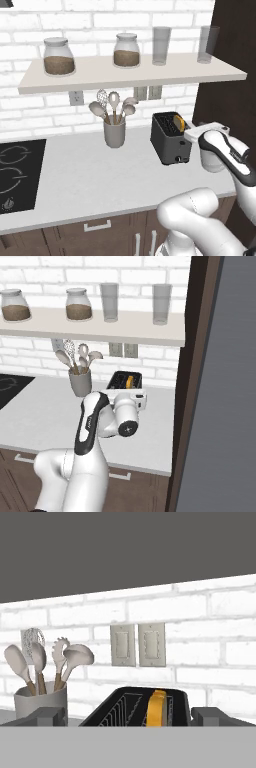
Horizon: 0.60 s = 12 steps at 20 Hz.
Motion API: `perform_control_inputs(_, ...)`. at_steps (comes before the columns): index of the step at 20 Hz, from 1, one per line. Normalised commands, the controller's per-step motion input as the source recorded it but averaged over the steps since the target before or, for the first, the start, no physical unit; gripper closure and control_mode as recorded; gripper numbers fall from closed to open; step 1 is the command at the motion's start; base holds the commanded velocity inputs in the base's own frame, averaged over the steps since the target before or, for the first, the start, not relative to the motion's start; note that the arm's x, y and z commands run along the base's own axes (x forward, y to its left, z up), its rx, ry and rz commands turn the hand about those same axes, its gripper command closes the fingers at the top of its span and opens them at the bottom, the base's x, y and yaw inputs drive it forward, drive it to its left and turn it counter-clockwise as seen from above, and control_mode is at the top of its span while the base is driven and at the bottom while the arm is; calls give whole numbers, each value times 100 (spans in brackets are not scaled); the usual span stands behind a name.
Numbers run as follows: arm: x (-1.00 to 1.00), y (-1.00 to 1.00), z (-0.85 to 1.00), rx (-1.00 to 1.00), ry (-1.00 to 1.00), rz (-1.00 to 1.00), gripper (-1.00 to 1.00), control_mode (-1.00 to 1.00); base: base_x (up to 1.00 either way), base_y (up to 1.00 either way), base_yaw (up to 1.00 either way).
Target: Start the toaster. Once the lever pops up, take the bread to the plate on the dining counter.
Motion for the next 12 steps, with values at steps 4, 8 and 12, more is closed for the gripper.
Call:
perform_control_inputs(4,25,2,0,0,0,0,-100,-100,0,0,0)
perform_control_inputs(8,7,10,-1,0,1,0,-100,-100,0,0,0)
perform_control_inputs(12,10,24,-13,0,1,0,-100,-100,0,0,0)
